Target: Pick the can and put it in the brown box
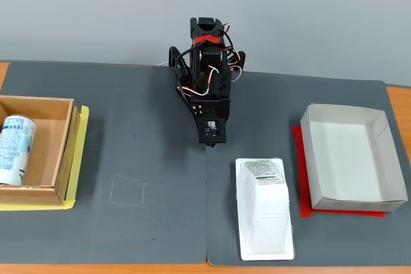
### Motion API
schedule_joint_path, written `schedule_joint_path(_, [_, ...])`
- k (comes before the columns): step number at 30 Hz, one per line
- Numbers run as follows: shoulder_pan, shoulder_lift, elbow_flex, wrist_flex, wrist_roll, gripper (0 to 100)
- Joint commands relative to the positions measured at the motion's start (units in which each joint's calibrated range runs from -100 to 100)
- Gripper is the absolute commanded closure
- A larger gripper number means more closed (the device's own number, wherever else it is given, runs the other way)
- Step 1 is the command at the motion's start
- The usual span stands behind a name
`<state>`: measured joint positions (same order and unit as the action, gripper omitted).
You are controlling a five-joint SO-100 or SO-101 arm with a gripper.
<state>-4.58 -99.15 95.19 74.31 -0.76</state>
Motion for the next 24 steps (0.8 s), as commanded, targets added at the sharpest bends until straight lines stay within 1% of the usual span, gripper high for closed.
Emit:
schedule_joint_path(1, [0.36,-0.59,-2.89,0.19,-0.34,99])
schedule_joint_path(24, [-0.05,-0.25,-2.89,-0.41,-0.13,99])
